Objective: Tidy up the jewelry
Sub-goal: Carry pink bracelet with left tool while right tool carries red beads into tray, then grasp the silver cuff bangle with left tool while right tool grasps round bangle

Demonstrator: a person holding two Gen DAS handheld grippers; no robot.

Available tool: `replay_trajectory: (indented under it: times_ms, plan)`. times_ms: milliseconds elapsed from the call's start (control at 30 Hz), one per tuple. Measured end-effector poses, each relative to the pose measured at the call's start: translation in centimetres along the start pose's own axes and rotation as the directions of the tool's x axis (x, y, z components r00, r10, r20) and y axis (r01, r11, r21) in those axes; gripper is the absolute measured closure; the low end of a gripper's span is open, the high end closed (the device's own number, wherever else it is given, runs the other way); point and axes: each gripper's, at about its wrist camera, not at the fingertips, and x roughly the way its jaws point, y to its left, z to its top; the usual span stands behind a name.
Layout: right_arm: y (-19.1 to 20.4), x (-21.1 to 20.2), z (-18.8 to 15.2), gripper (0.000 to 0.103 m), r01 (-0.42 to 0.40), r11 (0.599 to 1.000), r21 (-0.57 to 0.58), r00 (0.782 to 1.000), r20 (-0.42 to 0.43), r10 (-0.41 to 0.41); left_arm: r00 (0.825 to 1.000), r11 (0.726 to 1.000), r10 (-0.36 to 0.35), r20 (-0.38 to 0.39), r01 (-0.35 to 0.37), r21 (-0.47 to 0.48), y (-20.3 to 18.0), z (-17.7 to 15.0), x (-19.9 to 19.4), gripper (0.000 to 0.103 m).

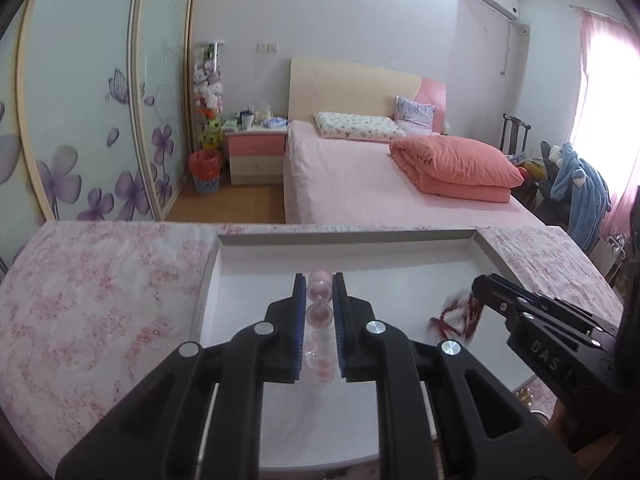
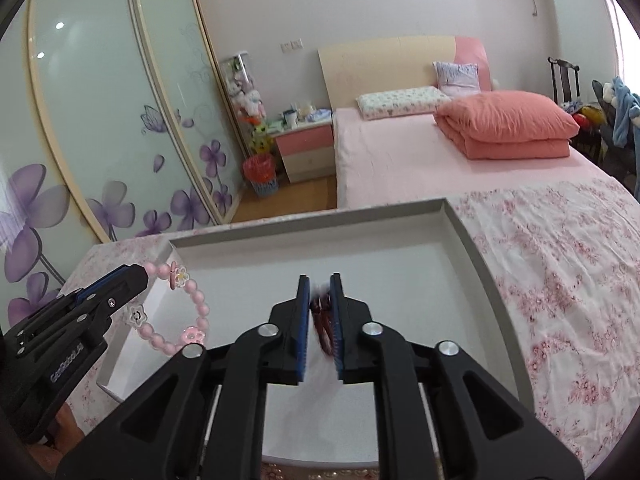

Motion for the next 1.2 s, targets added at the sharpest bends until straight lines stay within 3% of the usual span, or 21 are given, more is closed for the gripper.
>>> replay_trajectory:
  times_ms: [33, 100, 367, 600, 767, 1000, 1200]
  plan:
    - [-0.1, -0.1, 0.2, 0.065, 0.005, 1.000, 0.000, 1.000, 0.009, -0.005, 1.000, 1.000, 0.005, 0.002, -0.005, -0.007, 0.2, 0.0, 0.0, 0.088]
    - [-0.2, -0.9, 0.3, 0.056, 0.018, 1.000, -0.004, 0.999, 0.038, -0.018, 1.000, 1.000, 0.013, 0.005, -0.013, -0.020, 0.8, 0.2, 0.0, 0.086]
    - [-0.8, -3.0, 0.7, 0.056, 0.019, 1.000, 0.003, 0.998, 0.067, -0.020, 0.999, 0.997, 0.043, 0.007, -0.043, -0.056, 2.4, 0.4, -1.1, 0.081]
    - [-1.6, -6.3, -0.3, 0.056, 0.005, 1.000, -0.023, 0.999, 0.055, -0.004, 0.998, 0.998, 0.049, 0.028, -0.048, -0.037, 3.2, -1.1, -5.4, 0.067]
    - [-2.4, -8.3, -2.6, 0.054, 0.021, 0.997, -0.074, 1.000, -0.019, -0.022, 0.999, 0.999, 0.048, 0.010, -0.048, -0.010, 4.6, -4.0, -9.2, 0.055]
    - [-3.9, -8.5, -7.1, 0.037, 0.080, 0.987, -0.141, 0.978, -0.181, -0.105, 0.996, 0.999, 0.050, -0.078, -0.050, 0.007, 5.9, -8.3, -11.3, 0.020]
    - [-4.4, -7.8, -9.7, 0.027, 0.085, 0.983, -0.161, 0.956, -0.264, -0.126, 0.990, 0.997, 0.053, -0.133, -0.046, 0.058, 5.2, -10.1, -11.1, 0.010]
